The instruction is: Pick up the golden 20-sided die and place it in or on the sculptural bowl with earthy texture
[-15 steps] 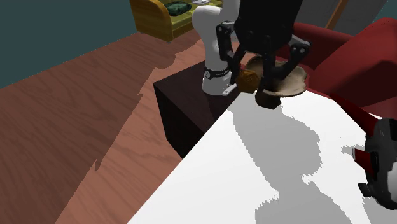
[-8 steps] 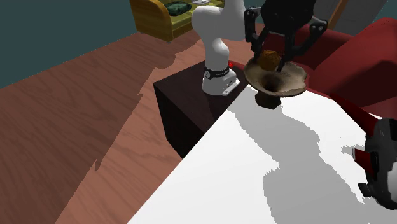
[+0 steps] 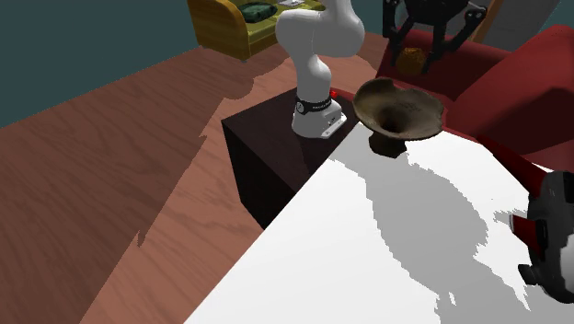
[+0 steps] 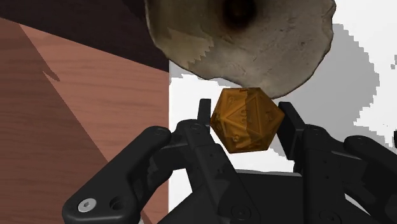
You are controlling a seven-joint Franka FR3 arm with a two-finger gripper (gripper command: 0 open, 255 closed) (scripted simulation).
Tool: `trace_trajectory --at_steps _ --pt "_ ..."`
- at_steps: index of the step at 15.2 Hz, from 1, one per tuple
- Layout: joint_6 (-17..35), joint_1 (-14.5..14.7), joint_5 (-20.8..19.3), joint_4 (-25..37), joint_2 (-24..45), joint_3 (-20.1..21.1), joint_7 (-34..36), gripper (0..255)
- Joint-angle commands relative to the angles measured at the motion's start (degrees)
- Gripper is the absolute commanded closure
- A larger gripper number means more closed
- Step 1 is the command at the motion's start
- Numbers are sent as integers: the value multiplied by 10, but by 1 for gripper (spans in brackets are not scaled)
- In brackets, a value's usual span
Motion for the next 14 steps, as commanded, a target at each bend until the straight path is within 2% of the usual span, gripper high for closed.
trace_trajectory --at_steps 1,5,14 --pt "-18 19 15 -17 -36 2 14 255" --pt "-51 52 42 -36 -93 11 46 255" --pt "7 63 66 -108 -107 36 40 255"
